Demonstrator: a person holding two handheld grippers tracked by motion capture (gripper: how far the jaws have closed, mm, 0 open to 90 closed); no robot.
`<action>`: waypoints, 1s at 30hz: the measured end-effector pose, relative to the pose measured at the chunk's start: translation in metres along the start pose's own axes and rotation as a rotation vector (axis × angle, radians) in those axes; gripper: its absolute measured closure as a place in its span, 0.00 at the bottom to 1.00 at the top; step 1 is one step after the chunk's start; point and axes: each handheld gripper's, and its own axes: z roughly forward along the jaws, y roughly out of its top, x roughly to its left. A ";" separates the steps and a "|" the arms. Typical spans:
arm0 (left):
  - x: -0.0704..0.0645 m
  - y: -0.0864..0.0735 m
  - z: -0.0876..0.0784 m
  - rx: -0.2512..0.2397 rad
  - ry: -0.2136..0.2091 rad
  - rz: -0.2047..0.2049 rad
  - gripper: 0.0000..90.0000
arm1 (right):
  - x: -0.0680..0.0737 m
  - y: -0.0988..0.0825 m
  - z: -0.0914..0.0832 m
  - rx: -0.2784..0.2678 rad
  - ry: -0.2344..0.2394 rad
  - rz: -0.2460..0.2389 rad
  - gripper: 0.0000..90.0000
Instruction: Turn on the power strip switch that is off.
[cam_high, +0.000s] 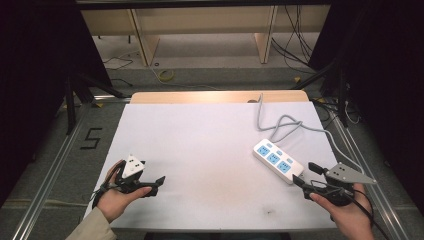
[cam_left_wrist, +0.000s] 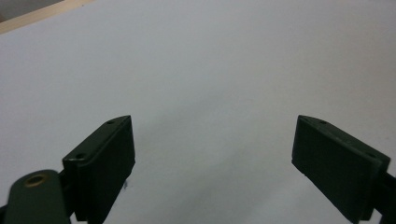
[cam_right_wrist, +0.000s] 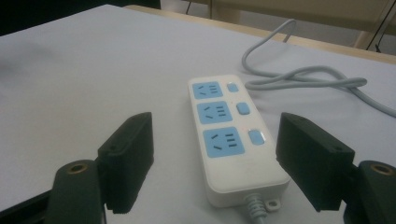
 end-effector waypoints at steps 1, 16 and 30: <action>0.000 0.000 0.000 0.000 0.000 0.004 0.15 | 0.000 0.000 -0.001 0.004 -0.007 0.000 0.34; -0.001 0.000 0.000 0.002 0.003 0.010 0.17 | -0.001 0.007 -0.011 0.074 -0.090 -0.038 0.89; -0.002 0.000 0.001 0.006 0.002 0.016 0.17 | -0.005 0.014 -0.013 0.139 -0.110 -0.018 1.00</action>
